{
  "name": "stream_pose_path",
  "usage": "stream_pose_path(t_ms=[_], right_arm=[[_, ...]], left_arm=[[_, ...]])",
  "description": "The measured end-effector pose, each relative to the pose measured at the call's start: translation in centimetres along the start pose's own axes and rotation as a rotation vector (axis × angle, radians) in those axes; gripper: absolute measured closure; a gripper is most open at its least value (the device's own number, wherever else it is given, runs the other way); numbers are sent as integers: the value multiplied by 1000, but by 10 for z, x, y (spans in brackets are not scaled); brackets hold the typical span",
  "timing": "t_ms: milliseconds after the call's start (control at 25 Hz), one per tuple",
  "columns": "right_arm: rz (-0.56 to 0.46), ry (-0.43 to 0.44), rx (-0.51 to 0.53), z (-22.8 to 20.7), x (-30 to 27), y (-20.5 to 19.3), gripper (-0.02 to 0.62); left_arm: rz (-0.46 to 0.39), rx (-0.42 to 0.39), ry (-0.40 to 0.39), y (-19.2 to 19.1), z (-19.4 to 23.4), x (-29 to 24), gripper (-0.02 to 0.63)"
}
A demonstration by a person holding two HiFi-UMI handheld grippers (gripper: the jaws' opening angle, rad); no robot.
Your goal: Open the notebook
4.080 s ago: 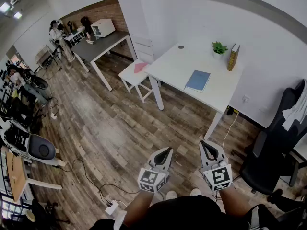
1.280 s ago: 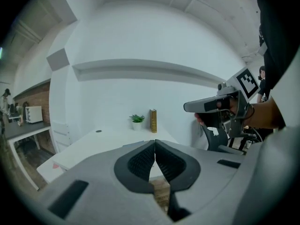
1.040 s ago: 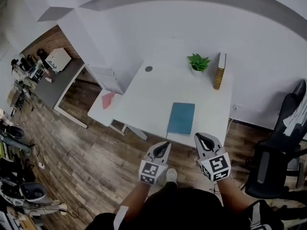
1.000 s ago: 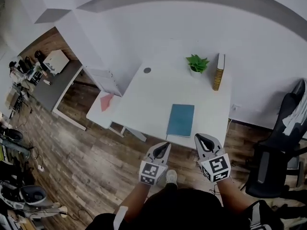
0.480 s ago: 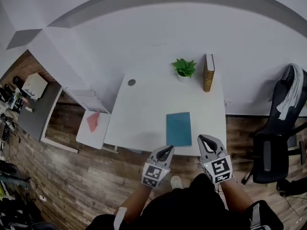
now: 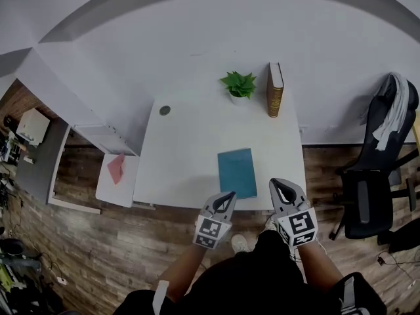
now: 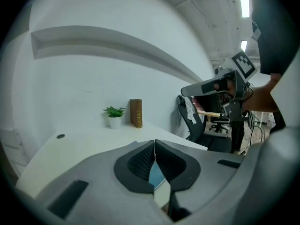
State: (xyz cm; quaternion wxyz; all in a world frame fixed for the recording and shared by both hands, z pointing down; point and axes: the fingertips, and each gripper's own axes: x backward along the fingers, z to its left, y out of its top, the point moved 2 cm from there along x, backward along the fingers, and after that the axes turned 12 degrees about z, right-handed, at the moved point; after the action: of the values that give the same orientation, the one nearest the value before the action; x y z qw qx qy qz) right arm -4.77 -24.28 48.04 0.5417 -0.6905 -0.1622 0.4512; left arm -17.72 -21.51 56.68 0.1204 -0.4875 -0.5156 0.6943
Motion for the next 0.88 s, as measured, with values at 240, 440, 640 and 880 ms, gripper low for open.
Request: stream_pose_path(t_ms=[240, 440, 640, 880], right_arm=[[11, 12, -31, -6, -10, -11, 597], [19, 19, -63, -10, -12, -24, 597], [42, 13, -79, -15, -10, -38, 597], [74, 10, -90, -25, -7, -54, 597]], left_arm=[[59, -108, -1, -10, -5, -27, 568], [159, -242, -61, -28, -30, -59, 442], [248, -384, -67, -52, -41, -88, 436], [353, -544, -72, -75, -43, -119, 436]])
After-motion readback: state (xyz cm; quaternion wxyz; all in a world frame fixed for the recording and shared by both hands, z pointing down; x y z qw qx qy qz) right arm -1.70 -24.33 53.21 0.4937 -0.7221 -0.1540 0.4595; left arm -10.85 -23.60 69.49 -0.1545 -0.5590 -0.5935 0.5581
